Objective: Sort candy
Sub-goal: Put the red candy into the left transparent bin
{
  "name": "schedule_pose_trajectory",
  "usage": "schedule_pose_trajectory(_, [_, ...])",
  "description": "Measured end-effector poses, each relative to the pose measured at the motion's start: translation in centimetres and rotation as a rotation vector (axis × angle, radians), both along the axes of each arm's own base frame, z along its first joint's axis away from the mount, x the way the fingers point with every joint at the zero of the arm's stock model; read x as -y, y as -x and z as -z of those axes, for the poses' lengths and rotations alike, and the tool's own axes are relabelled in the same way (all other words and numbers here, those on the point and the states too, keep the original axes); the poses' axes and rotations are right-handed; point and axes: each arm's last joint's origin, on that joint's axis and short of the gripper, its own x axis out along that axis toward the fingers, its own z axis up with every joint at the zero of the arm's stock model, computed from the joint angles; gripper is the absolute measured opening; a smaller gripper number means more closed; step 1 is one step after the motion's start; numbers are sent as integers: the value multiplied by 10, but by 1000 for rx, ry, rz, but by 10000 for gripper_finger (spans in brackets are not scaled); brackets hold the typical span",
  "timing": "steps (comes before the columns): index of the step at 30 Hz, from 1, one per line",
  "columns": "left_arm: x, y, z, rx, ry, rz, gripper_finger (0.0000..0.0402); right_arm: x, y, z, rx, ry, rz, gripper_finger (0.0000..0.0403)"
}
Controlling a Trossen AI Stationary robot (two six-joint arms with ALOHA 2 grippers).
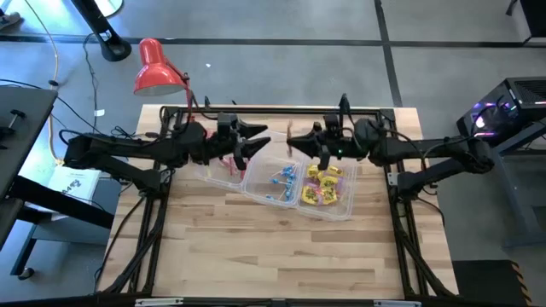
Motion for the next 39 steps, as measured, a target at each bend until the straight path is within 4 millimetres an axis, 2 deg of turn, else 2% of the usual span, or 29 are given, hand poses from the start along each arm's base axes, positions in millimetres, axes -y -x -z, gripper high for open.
schedule_pose_trajectory(9, [-3,-18,7,96,65,207,245,-18,-16,10,17,-2,-56,0])
schedule_pose_trajectory(17, [-1,-25,13,89,79,274,241,-23,-29,21,11,-28,-104,0])
schedule_pose_trajectory(21, [-1,-25,13,87,74,295,227,-24,-32,23,19,-26,-120,0])
schedule_pose_trajectory(25, [-1,-25,13,83,56,294,174,-24,-32,23,21,-21,-125,0])
schedule_pose_trajectory(31, [0,-25,14,65,14,314,26,-24,-32,24,17,-18,-129,10])
schedule_pose_trajectory(35, [0,-25,14,65,10,322,16,-24,-32,24,17,-25,-132,25])
schedule_pose_trajectory(39, [-5,-23,13,57,8,315,5,-24,-32,23,20,-60,-128,68])
